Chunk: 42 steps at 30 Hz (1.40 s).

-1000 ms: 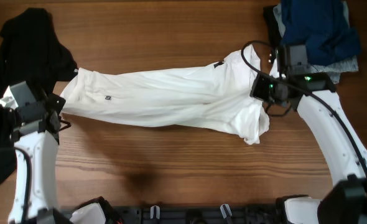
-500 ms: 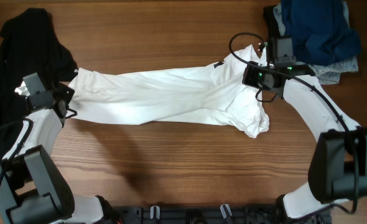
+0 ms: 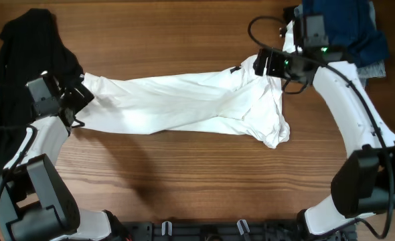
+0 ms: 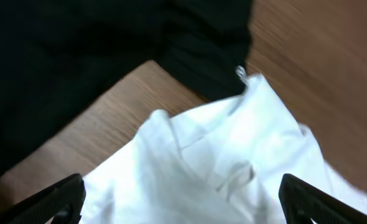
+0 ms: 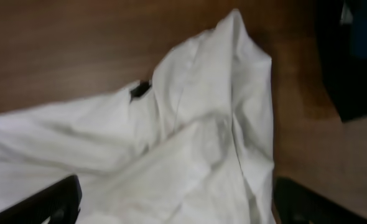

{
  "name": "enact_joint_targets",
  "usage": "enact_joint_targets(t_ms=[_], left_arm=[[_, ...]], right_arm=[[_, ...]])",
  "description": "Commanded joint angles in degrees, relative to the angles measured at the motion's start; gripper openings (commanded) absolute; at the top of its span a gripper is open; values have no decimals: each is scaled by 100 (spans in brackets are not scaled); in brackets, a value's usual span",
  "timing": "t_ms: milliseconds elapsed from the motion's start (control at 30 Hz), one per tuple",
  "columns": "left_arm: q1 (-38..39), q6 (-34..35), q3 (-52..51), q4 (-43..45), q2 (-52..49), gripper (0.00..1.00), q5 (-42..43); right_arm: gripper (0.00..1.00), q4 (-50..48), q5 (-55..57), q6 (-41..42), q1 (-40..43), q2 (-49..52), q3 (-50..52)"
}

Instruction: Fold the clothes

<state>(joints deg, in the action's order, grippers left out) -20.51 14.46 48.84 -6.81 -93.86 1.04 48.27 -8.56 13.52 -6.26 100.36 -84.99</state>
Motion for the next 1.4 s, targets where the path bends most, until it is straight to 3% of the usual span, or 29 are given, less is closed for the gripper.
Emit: enact_joint_targets(t_ms=[0,133,467,633,700,733,900,933,1100,1367], left_arm=[[-192,-1753,133,-9,-2,98,835],[-227,-2588,166,120,-184,91,833],[-227,-2562,166,999,-1241,94,970],[-225,-2562,166,1069,-1602,86,1373],[-227,-2562,166,911,-1703,78,1370],[-227,-2562,166,802,-1738,69,1366],[-229,-2302,166,387,-1757,11,1355],[-229,-2253,166,306,-1757,4,1351],[-334,-1779,306,-295,-1600,4,1331],[-531,-1878,2280,-3058,-973,4,1355]], right_arm=[[100,372,-42,-326,11,-160,-330],[99,660,-39,-323,-33,-160,-330],[100,717,-44,-299,-199,-160,-330],[99,710,-44,-299,-236,-160,-330],[100,706,-44,-297,-236,-160,-330],[100,704,-44,-293,-236,-160,-330],[99,708,-42,-295,-236,-160,-330],[99,706,-42,-295,-236,-160,-330],[97,732,-44,-284,-236,-157,-330],[95,796,-46,-286,-236,-157,-302]])
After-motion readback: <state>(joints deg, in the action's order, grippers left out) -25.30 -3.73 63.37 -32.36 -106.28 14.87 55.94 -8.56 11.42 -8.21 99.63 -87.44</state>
